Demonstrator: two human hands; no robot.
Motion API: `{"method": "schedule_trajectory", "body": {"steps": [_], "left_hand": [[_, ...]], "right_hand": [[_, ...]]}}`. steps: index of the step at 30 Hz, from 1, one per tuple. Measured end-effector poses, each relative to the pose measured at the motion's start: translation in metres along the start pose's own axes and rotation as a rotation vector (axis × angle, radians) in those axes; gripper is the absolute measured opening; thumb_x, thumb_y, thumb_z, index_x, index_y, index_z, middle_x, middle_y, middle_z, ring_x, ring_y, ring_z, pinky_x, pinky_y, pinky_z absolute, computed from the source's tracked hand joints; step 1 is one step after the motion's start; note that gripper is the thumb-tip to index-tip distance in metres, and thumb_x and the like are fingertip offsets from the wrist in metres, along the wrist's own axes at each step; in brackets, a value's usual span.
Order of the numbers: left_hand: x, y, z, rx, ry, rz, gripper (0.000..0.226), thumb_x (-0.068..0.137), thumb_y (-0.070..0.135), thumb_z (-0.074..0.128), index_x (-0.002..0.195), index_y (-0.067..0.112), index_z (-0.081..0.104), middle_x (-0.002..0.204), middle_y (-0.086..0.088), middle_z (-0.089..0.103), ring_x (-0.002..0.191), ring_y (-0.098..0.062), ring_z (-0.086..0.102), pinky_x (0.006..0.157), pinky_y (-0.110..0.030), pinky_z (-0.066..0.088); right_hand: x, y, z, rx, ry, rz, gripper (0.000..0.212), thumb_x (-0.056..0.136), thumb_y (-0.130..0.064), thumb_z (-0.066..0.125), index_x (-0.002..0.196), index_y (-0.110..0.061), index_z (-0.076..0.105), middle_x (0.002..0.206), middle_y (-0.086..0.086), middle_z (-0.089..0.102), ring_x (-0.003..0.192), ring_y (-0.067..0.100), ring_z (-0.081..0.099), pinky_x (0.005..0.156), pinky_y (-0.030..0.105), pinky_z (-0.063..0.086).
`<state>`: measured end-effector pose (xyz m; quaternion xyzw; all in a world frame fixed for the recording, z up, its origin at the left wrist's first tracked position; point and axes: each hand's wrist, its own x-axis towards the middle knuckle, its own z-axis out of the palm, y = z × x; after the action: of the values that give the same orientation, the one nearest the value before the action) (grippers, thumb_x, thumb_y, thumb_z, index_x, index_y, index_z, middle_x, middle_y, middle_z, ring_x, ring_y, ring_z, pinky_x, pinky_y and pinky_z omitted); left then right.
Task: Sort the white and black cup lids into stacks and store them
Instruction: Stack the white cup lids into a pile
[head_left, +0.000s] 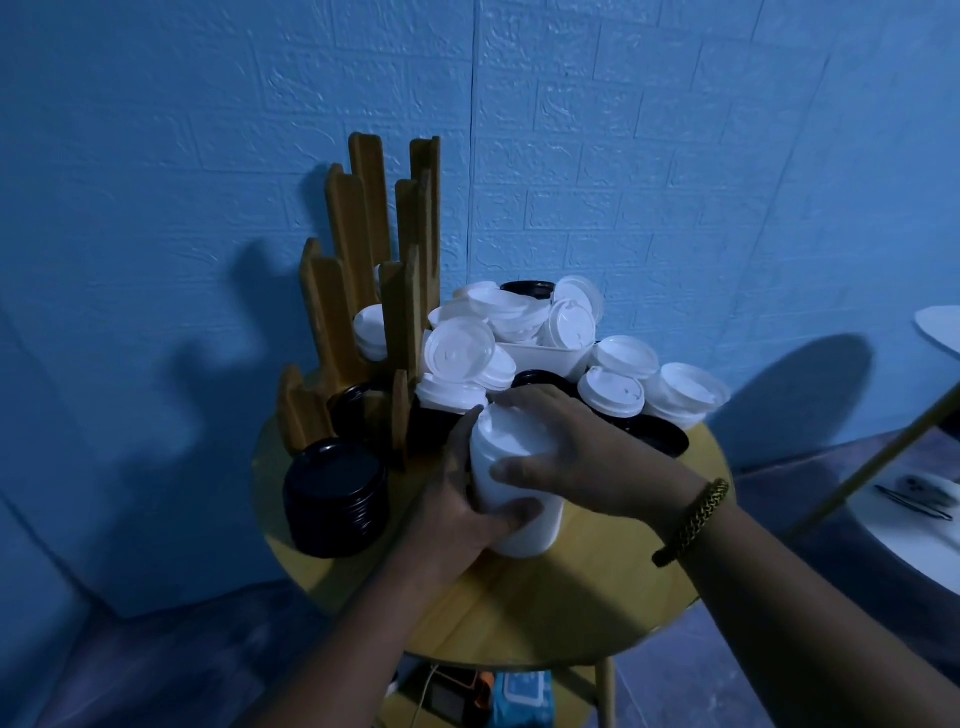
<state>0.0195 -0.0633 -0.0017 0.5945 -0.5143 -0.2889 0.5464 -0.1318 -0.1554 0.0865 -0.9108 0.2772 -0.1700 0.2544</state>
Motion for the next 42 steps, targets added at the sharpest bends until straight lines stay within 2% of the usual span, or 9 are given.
{"method": "schedule_trajectory", "body": {"steps": [3, 7, 9, 12, 23, 29, 33, 36, 42], "left_hand": [[-0.002, 0.003, 0.001, -0.022, -0.018, 0.007, 0.079, 0.074, 0.032, 0.090, 0.130, 0.054, 0.038, 0.121, 0.022, 0.058, 0.101, 0.019, 0.056, 0.071, -0.005, 0.048], [0.000, 0.002, 0.000, -0.048, -0.030, 0.050, 0.101, 0.058, 0.057, 0.086, 0.144, 0.060, 0.031, 0.136, 0.028, 0.056, 0.122, 0.008, 0.054, 0.090, -0.019, 0.052], [0.000, 0.001, -0.001, -0.071, -0.034, 0.041, 0.105, 0.056, 0.058, 0.086, 0.146, 0.059, 0.030, 0.135, 0.029, 0.054, 0.121, 0.006, 0.055, 0.089, -0.023, 0.054], [0.001, -0.001, -0.002, -0.087, -0.030, 0.048, 0.110, 0.056, 0.057, 0.086, 0.150, 0.051, 0.029, 0.133, 0.029, 0.055, 0.117, 0.009, 0.056, 0.081, -0.012, 0.052], [0.006, -0.005, -0.003, -0.074, -0.041, 0.061, 0.111, 0.058, 0.055, 0.086, 0.152, 0.048, 0.027, 0.134, 0.031, 0.053, 0.123, 0.005, 0.055, 0.091, -0.020, 0.052], [0.004, -0.004, -0.003, -0.079, -0.043, 0.059, 0.111, 0.057, 0.057, 0.085, 0.151, 0.051, 0.026, 0.132, 0.032, 0.053, 0.118, 0.008, 0.055, 0.084, -0.014, 0.053], [0.004, -0.003, -0.003, -0.084, -0.035, 0.064, 0.110, 0.056, 0.060, 0.084, 0.150, 0.053, 0.026, 0.131, 0.035, 0.053, 0.118, 0.011, 0.054, 0.083, -0.011, 0.051], [0.003, -0.003, -0.003, -0.085, -0.033, 0.063, 0.109, 0.057, 0.058, 0.085, 0.149, 0.054, 0.027, 0.133, 0.033, 0.053, 0.119, 0.010, 0.054, 0.085, -0.013, 0.051], [0.005, -0.005, -0.002, -0.092, -0.028, 0.051, 0.111, 0.056, 0.058, 0.085, 0.151, 0.052, 0.027, 0.136, 0.031, 0.052, 0.120, 0.010, 0.054, 0.084, -0.013, 0.050]], "right_hand": [[-0.004, 0.005, -0.004, 0.102, -0.025, -0.019, 0.079, 0.075, -0.074, 0.064, 0.142, -0.038, 0.043, 0.143, -0.021, 0.042, 0.133, 0.004, 0.041, 0.112, 0.038, 0.039], [-0.006, 0.035, 0.004, 0.651, 0.299, 0.101, 0.034, 0.100, -0.046, 0.052, 0.128, -0.030, 0.060, 0.131, -0.009, 0.063, 0.124, 0.008, 0.056, 0.103, 0.029, 0.046], [-0.004, 0.061, 0.013, 0.345, 0.500, 0.234, 0.023, 0.102, -0.028, 0.053, 0.122, -0.024, 0.064, 0.124, -0.001, 0.066, 0.115, 0.013, 0.059, 0.094, 0.024, 0.044], [-0.003, 0.082, 0.026, -0.026, 0.415, 0.230, 0.030, 0.097, -0.011, 0.060, 0.124, -0.021, 0.066, 0.118, -0.003, 0.057, 0.116, 0.015, 0.052, 0.094, 0.020, 0.036], [0.017, 0.085, 0.024, -0.353, 0.318, 0.053, 0.016, 0.090, -0.023, 0.069, 0.105, -0.021, 0.075, 0.121, -0.002, 0.055, 0.110, 0.019, 0.041, 0.095, 0.028, 0.037], [0.008, 0.082, 0.016, -0.081, 0.407, 0.119, 0.005, 0.088, -0.022, 0.073, 0.086, -0.026, 0.072, 0.114, -0.016, 0.055, 0.109, 0.009, 0.045, 0.093, 0.025, 0.036], [-0.002, 0.071, 0.007, 0.469, 0.520, 0.180, 0.007, 0.095, -0.017, 0.066, 0.090, -0.012, 0.065, 0.077, -0.007, 0.064, 0.068, 0.013, 0.055, 0.064, 0.030, 0.046], [-0.017, 0.072, -0.002, 0.757, 0.608, 0.263, 0.015, 0.099, -0.015, 0.058, 0.097, -0.001, 0.063, 0.075, 0.002, 0.059, 0.069, 0.012, 0.053, 0.064, 0.026, 0.048], [-0.044, 0.103, -0.020, 0.455, 0.347, 0.493, 0.021, 0.099, -0.024, 0.058, 0.089, -0.024, 0.077, 0.087, 0.004, 0.070, 0.079, 0.020, 0.060, 0.068, 0.037, 0.049]]}}
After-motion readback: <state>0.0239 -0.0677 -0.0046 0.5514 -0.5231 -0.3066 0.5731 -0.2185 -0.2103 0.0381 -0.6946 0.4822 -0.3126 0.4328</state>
